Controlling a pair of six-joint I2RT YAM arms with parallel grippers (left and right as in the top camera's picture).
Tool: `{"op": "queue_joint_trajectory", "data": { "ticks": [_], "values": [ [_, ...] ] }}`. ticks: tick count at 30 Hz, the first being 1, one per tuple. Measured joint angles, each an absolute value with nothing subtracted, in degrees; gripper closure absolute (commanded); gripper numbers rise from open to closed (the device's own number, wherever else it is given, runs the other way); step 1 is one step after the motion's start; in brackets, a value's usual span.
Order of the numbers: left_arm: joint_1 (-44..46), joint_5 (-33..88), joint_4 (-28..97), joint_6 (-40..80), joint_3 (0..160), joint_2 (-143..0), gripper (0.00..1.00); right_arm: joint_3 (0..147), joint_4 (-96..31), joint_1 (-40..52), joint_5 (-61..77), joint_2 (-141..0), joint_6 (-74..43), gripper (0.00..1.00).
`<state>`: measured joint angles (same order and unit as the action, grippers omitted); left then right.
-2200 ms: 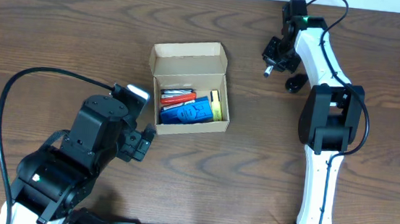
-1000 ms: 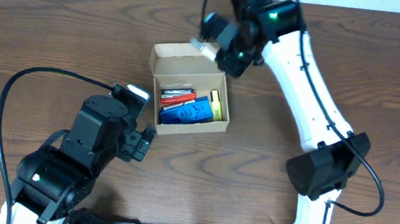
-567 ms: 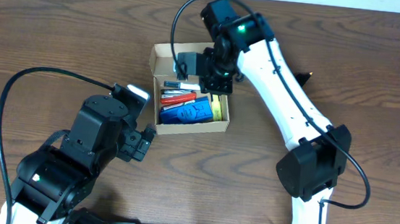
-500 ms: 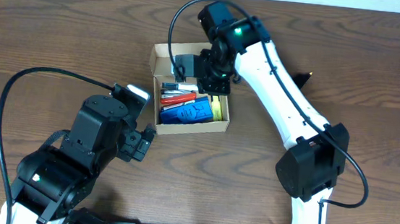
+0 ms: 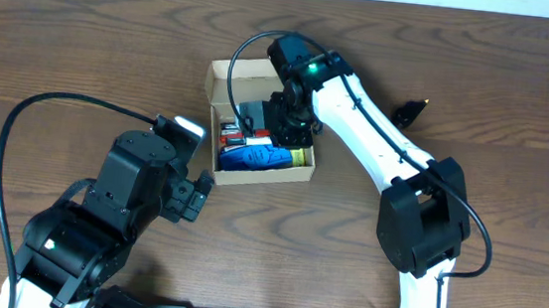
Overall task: Pack container
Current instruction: 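Carry the black-capped marker into the box and release it upright, then move right gripper to the black tape dispenser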
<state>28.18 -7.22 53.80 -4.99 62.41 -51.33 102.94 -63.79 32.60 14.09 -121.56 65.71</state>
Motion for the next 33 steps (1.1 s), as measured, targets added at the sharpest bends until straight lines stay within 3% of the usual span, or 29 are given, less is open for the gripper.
{"op": "queue_joint_trajectory", "data": {
  "ticks": [1,2,3,4,16,22,33],
  "values": [
    [28.18,-7.22,53.8,-4.99,62.41,-51.33,0.05,102.63,-63.64,32.62,14.09,-121.58,65.82,0.69],
    [28.18,-7.22,53.82,-4.99,62.41,-51.33,0.05,102.5,-63.55,32.69,13.98,-121.62,65.8,0.49],
    [28.18,-7.22,53.8,-4.99,62.41,-51.33,0.05,102.48,-63.42,32.71,13.87,-121.64,65.58,0.1],
    [28.18,-7.22,53.8,-4.99,62.41,-51.33,0.05,102.48,-63.11,32.77,13.8,-121.67,65.45,0.01],
    [28.18,-7.22,53.82,-4.99,62.41,-51.33,0.05,107.0,-64.25,32.86,6.68,-120.88,44.77,0.01],
    [28.18,-7.2,53.82,-4.99,62.41,-51.33,0.05,110.98,-63.13,31.42,6.17,-112.86,33.01,0.01],
    [28.18,-7.2,53.8,-4.99,62.41,-51.33,0.05,113.12,-66.13,14.85,6.26,-102.37,8.14,0.01]
  ]
}}
